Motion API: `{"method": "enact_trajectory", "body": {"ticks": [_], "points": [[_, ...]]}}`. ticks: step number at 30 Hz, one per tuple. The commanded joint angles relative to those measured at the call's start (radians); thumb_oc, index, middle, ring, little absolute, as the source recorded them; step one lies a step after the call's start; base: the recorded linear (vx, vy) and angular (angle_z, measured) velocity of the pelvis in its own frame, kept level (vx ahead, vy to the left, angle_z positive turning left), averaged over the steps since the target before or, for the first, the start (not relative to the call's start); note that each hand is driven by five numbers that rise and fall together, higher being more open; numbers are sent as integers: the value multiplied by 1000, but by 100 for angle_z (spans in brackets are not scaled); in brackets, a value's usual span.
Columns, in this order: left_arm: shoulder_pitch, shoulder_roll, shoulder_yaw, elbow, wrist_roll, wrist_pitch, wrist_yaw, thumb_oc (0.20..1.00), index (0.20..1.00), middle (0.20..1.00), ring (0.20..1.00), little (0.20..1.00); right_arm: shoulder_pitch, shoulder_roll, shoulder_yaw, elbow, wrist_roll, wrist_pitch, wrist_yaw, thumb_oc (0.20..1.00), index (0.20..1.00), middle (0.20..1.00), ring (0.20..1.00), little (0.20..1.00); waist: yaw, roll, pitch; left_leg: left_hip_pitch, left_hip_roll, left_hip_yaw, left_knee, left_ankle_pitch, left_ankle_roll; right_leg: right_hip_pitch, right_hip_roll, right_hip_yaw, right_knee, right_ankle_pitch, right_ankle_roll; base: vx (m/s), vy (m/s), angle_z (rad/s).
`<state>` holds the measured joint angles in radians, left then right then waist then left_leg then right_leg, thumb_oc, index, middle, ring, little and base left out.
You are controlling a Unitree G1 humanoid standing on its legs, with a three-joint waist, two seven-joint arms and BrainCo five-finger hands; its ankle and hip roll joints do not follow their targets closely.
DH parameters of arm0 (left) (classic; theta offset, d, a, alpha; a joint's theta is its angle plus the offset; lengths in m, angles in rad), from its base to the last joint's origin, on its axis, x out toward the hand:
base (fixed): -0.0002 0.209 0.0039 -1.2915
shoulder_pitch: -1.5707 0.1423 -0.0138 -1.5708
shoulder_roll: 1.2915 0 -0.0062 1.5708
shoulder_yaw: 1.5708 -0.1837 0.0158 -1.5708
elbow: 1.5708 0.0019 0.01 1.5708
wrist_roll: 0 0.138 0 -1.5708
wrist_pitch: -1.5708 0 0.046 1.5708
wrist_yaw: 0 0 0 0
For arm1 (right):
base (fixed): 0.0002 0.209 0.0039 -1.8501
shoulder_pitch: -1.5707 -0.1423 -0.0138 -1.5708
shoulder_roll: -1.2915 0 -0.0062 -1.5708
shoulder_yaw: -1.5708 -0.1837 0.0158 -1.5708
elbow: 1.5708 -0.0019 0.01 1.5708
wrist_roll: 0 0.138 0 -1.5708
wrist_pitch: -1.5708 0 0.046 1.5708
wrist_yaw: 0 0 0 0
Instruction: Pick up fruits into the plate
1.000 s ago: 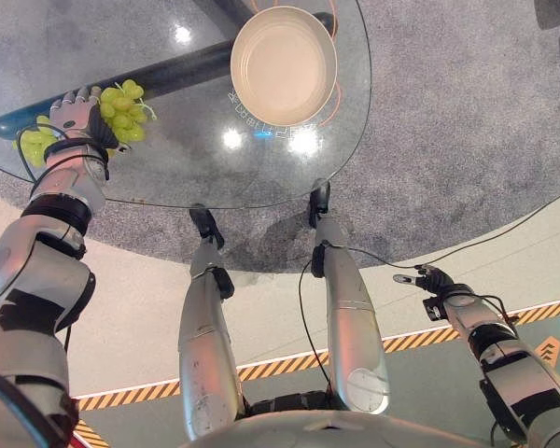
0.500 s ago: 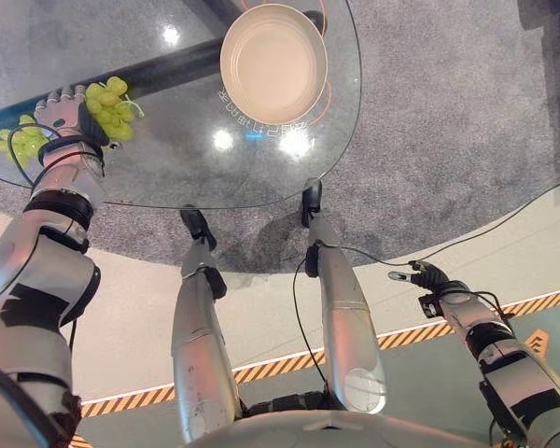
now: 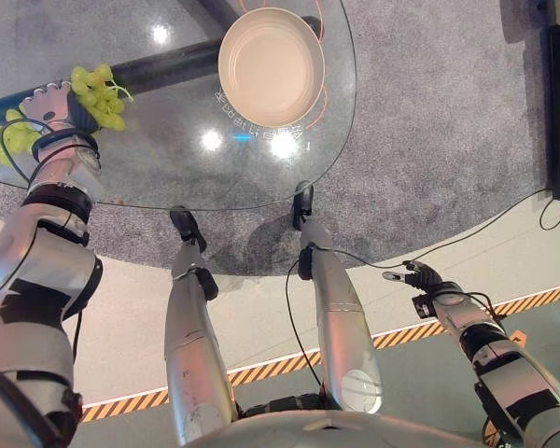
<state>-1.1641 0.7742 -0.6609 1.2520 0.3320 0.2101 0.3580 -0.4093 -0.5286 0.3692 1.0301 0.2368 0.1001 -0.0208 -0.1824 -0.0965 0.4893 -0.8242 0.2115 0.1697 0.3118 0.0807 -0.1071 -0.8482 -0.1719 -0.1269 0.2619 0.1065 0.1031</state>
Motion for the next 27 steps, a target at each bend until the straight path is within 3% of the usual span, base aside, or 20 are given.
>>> {"method": "enact_trajectory", "body": {"ticks": [1,8,12,22,23,27], "points": [[83,-41,34,88,-42,-20,-82,200,200,200,200,200,54,-23,20,-27,34,6,-25,1000,1000,1000,1000,1000,-9,-30,31,-19,-82,25,74,-130,5,1,96,2,59,-66,-7,0,0,0],[97,-49,36,95,-59,-26,-105,200,200,200,200,200,55,-18,24,-32,27,3,-27,1000,1000,1000,1000,1000,-9,-34,31,-15,-81,27,74,-134,8,3,99,0,61,-66,-7,0,0,0],[103,-46,36,91,-67,-51,-68,200,200,200,200,200,58,-16,29,-36,27,1,-30,1000,1000,1000,1000,1000,-7,-35,31,-7,-81,27,71,-133,8,11,99,0,59,-66,-7,0,0,0],[118,-27,82,17,-149,-167,144,200,200,200,200,200,74,-4,36,-50,29,-6,-52,1000,1000,1000,1000,1000,5,-27,31,24,-84,28,52,-127,7,40,96,-4,48,-72,-7,-7,-2,0],[112,-23,92,2,-158,-173,155,200,200,200,200,200,70,-2,34,-53,28,-5,-56,1000,1000,1000,1000,1000,4,-29,31,8,-88,38,38,-90,15,23,92,-7,36,-41,-15,-72,-22,4],[125,-14,129,-74,-184,-221,229,200,200,200,200,200,90,12,28,-58,24,-7,-64,1000,1000,1000,1000,1000,17,-25,31,44,-94,36,21,-91,14,58,82,-17,24,-45,-11,-18,-6,1]]}}
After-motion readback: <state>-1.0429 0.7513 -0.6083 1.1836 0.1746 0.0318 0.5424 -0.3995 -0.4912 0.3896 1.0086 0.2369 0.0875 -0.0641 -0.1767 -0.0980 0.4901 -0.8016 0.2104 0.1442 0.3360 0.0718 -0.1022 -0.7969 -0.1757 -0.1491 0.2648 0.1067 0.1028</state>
